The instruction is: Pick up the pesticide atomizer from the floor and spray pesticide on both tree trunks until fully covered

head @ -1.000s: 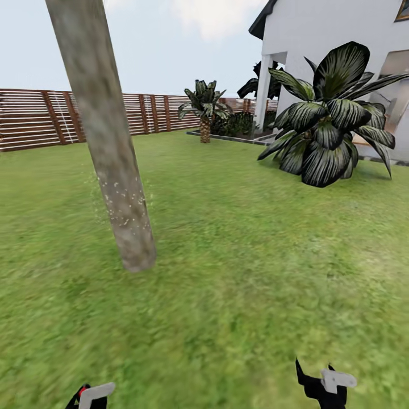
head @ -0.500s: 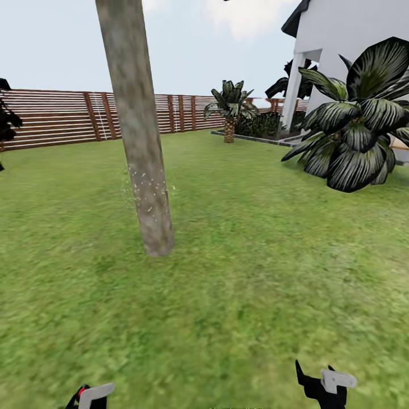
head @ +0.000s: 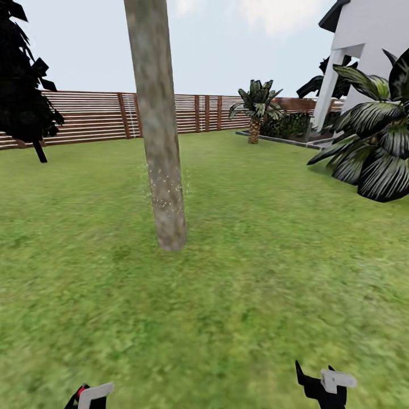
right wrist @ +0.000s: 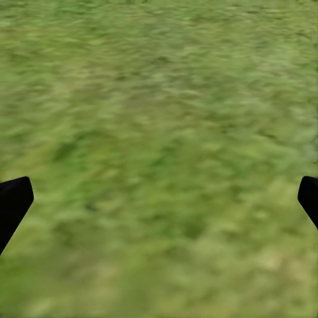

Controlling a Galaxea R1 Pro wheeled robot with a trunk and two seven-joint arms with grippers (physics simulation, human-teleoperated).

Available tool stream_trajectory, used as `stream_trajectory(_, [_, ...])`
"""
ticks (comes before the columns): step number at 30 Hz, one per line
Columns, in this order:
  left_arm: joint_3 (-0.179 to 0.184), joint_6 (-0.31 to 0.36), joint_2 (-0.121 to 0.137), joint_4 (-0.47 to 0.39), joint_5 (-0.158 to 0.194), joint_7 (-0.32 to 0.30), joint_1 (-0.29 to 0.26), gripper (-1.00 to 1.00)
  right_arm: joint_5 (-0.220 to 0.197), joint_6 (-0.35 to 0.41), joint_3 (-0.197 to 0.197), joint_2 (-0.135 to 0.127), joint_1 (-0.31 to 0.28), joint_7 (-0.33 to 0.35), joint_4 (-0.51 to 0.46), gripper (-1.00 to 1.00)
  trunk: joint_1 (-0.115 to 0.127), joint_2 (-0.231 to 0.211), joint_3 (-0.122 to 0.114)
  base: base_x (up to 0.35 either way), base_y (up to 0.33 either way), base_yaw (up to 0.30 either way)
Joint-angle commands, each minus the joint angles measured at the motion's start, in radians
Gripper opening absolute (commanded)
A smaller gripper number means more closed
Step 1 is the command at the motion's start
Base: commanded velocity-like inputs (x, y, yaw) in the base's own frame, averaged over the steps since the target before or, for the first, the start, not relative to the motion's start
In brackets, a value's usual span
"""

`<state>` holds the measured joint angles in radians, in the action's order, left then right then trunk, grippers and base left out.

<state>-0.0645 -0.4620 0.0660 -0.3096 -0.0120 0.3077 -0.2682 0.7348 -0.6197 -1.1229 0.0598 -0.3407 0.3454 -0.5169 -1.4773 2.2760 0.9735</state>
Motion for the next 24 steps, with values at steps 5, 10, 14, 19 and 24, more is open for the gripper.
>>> stream_trajectory(5, [-0.001, -0.001, 0.000, 0.000, 0.000, 0.001, 0.001, -1.00, 0.000, 0.000, 0.000, 0.000, 0.000, 0.000, 0.000, 1.00, 0.000, 0.000, 0.000, -0.198, -0.224, 0.279])
stream_trajectory(10, [-0.001, -0.001, 0.001, 0.000, 0.000, 0.001, 0.001, -1.00, 0.000, 0.000, 0.000, 0.000, 0.000, 0.000, 0.000, 1.00, 0.000, 0.000, -0.003, -0.225, -0.207, 0.278])
stream_trajectory(14, [-0.001, 0.000, 0.001, 0.000, 0.014, 0.001, 0.001, -1.00, 0.000, 0.000, 0.000, 0.000, 0.000, 0.000, 0.000, 1.00, 0.000, 0.000, -0.005, -0.202, -0.214, 0.274])
stream_trajectory(19, [-0.001, -0.001, 0.002, 0.000, 0.041, 0.001, 0.001, -1.00, 0.000, 0.000, 0.000, 0.000, 0.000, 0.000, -0.001, 1.00, 0.000, 0.000, -0.009, -0.105, -0.244, 0.270])
stream_trajectory(24, [-0.001, -0.001, 0.002, 0.001, 0.043, 0.001, 0.001, -1.00, 0.000, 0.000, 0.000, 0.000, 0.000, 0.000, -0.002, 1.00, 0.000, 0.000, -0.013, -0.002, -0.267, 0.268])
